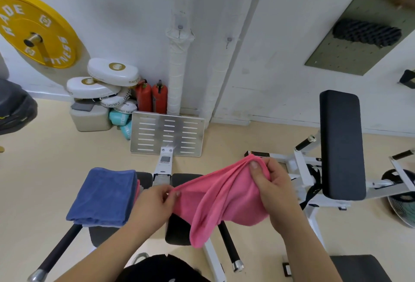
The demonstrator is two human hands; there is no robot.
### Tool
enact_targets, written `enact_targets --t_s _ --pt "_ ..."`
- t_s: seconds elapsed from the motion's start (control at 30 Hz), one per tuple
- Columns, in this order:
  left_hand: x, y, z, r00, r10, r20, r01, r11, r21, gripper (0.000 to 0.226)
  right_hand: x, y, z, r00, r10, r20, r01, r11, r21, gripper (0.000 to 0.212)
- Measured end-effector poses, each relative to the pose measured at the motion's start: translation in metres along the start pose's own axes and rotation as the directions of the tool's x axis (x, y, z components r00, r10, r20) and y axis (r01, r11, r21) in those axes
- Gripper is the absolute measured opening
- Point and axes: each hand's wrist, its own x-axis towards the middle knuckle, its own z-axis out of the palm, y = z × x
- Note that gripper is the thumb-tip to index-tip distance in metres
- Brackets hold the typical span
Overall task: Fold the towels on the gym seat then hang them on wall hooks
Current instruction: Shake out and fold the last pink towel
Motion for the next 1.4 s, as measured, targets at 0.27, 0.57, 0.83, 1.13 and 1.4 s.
enact_targets --t_s 0.27,0.57,0.83,1.13,1.4 --pt "-0.032 0.042 0.018 0.986 0.161 -0.053 -0.168 0.963 -0.209 0.019 -0.02 -0.005 0.014 0.972 -0.048 0.232 0.055 0.998 -0.022 0.009" --pt "-0.021 0.022 0.025 0.935 0.319 0.155 -0.273 0.927 -0.257 0.03 -0.031 -0.019 0.035 0.951 -0.094 0.294 0.11 0.993 -0.039 0.013" --pt "-0.025 -0.023 0.033 0.798 0.409 0.444 -0.469 0.883 0.029 0.025 -0.029 -0.004 0.055 0.999 -0.018 0.051 0.021 0.998 -0.06 0.019" --pt "-0.037 -0.062 0.033 0.724 0.371 0.582 -0.561 0.807 0.184 0.029 -0.033 0.018 0.069 0.993 0.023 -0.113 -0.04 0.987 -0.157 0.017" --pt "-0.045 -0.086 -0.01 0.879 0.396 0.265 -0.381 0.918 -0.106 0.016 -0.044 0.029 0.051 0.994 0.011 -0.107 -0.035 0.974 -0.223 0.014"
